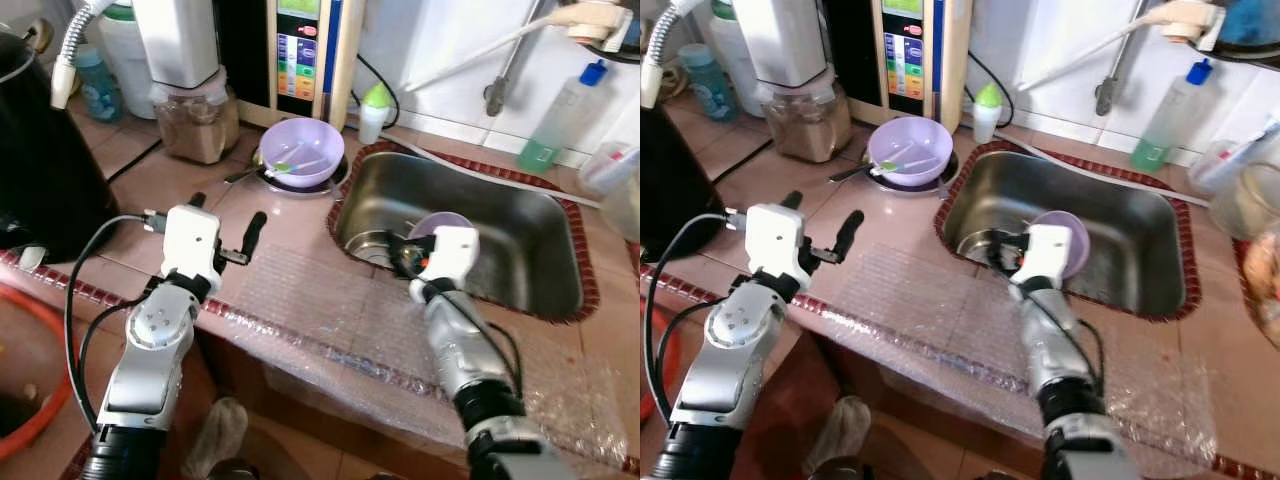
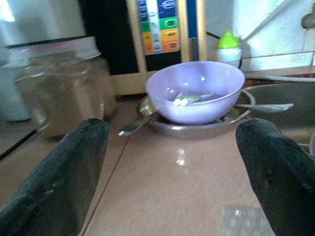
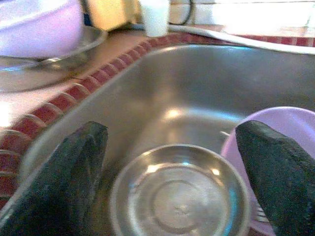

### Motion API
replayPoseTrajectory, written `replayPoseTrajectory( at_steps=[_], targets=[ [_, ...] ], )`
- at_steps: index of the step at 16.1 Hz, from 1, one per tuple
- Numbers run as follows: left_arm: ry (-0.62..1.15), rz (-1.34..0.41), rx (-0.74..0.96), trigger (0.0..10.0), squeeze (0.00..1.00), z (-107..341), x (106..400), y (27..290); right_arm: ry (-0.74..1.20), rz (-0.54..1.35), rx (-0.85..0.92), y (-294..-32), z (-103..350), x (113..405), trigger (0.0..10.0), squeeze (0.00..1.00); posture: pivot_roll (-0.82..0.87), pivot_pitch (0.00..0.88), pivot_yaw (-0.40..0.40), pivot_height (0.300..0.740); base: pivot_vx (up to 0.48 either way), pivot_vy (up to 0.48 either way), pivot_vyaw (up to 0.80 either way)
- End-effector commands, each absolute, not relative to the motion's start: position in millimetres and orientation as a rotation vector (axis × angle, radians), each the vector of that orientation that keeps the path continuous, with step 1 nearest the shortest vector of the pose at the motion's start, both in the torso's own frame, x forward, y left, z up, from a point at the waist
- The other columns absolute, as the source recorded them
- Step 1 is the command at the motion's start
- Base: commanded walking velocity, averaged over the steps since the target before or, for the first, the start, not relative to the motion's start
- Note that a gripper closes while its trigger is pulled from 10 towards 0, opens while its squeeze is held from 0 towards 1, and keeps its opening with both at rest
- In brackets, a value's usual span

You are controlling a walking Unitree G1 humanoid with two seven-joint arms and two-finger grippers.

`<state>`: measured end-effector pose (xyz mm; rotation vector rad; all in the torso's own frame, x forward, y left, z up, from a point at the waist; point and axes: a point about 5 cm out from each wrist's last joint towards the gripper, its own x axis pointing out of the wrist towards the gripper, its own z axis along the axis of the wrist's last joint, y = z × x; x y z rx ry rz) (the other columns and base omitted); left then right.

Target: Kitchen organization

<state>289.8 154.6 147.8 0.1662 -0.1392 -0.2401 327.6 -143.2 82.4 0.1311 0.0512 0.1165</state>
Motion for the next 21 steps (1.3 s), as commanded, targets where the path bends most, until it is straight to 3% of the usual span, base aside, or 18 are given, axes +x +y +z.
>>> replayPoseTrajectory(
  at_steps=[1, 2, 8, 11, 16, 21],
  targets=[
    [-0.131, -0.245, 0.161, 10.0, 0.0, 148.6, 293.7, 150.2, 0.063, 0.106, 0.132, -148.0, 78.9, 321.5, 10.0, 0.11, 0.07, 0.012, -0.013, 0.74, 0.0, 0.0, -0.53],
    [-0.13, -0.245, 0.159, 10.0, 0.0, 149.0, 294.6, 149.5, 0.063, 0.109, 0.133, -147.0, 78.4, 319.7, 10.0, 0.0, 0.06, 0.014, -0.01, 0.74, 0.0, 0.0, 0.0],
    [-0.094, -0.235, 0.139, 10.0, 0.0, 149.1, 308.0, 145.5, 0.058, 0.099, 0.1, -152.5, 83.0, 310.1, 10.0, 0.0, 0.05, 0.029, 0.003, 0.74, 0.0, 0.0, 0.0],
    [-0.065, -0.176, 0.088, 10.0, 0.0, 147.8, 317.2, 148.9, -0.072, 0.064, -0.008, -158.4, 105.7, 309.8, 10.0, 0.0, 0.03, 0.049, 0.008, 0.74, 0.0, 0.0, 0.0],
    [0.042, -0.107, -0.033, 10.0, 0.0, 143.4, 342.8, 149.6, -0.269, 0.114, -0.077, -144.6, 160.9, 306.8, 10.0, 0.0, -0.02, 0.11, 0.031, 0.74, 0.0, 0.0, 0.0],
    [0.1, -0.075, -0.138, 10.0, 0.0, 147.8, 362.7, 145.2, -0.243, 0.113, -0.094, -148.0, 160.4, 297.6, 10.0, 0.0, -0.05, 0.141, 0.043, 0.74, 0.0, 0.0, 0.0]
  ],
)
